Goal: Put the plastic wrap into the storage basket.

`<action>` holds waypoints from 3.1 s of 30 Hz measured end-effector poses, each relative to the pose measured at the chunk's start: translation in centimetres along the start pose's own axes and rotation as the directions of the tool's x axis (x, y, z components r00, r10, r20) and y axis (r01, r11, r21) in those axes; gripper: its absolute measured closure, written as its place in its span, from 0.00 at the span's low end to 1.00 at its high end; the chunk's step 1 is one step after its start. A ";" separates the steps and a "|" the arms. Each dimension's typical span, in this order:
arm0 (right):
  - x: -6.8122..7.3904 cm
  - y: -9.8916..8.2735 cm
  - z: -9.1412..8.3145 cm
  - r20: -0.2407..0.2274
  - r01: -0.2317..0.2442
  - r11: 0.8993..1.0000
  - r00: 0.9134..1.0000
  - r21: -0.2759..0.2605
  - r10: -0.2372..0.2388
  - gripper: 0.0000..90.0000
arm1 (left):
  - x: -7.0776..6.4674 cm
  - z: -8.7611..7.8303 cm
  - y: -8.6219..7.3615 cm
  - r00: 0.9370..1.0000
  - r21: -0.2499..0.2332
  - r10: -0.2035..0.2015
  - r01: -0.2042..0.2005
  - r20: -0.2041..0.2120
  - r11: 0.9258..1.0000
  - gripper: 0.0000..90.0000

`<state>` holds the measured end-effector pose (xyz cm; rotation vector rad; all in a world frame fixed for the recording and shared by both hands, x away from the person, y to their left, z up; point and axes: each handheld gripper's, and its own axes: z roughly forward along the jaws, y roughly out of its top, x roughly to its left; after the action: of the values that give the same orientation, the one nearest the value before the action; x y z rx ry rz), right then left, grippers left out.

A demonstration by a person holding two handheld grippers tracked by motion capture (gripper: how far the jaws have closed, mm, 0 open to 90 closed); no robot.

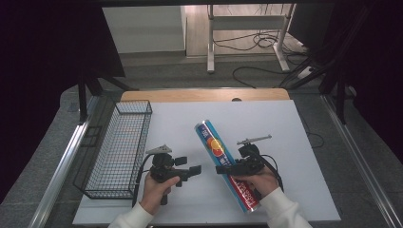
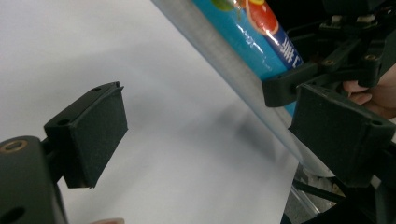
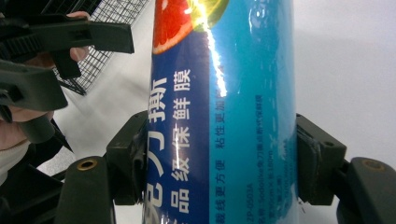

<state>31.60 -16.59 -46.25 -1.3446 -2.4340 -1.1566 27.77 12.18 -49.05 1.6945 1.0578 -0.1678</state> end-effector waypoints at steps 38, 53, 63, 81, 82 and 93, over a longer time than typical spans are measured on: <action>3.5 0.1 1.6 -0.039 0.074 0.992 0.996 -0.100 -0.079 0.35 | 1.1 4.5 3.0 0.942 0.010 -0.186 0.191 0.279 0.981 0.16; 3.9 0.1 2.2 -0.051 0.104 0.989 0.993 -0.108 -0.110 0.34 | 1.6 4.2 3.2 0.927 0.026 -0.216 0.219 0.308 0.975 0.33; 4.6 0.2 0.9 -0.103 0.136 0.971 0.982 -0.197 -0.159 0.14 | 1.7 2.7 3.7 0.934 0.007 -0.187 0.194 0.305 0.981 0.35; -1.5 -2.9 -4.8 0.031 0.101 0.970 0.995 -0.223 -0.097 0.12 | 2.0 -3.8 5.5 0.958 -0.060 -0.133 0.152 0.255 0.987 0.35; -2.0 -3.1 -4.9 0.039 0.090 0.970 0.996 -0.226 -0.083 0.12 | 1.9 -4.3 5.6 0.959 -0.064 -0.134 0.155 0.249 0.986 0.35; -3.2 -3.4 -5.1 0.062 0.064 0.971 0.997 -0.232 -0.051 0.13 | 2.5 -7.7 5.8 0.970 -0.100 -0.125 0.148 0.207 0.984 0.35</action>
<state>29.66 -23.23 -45.99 -1.3926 -2.4521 -1.4795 30.48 19.81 -43.25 1.4689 1.0138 -0.3530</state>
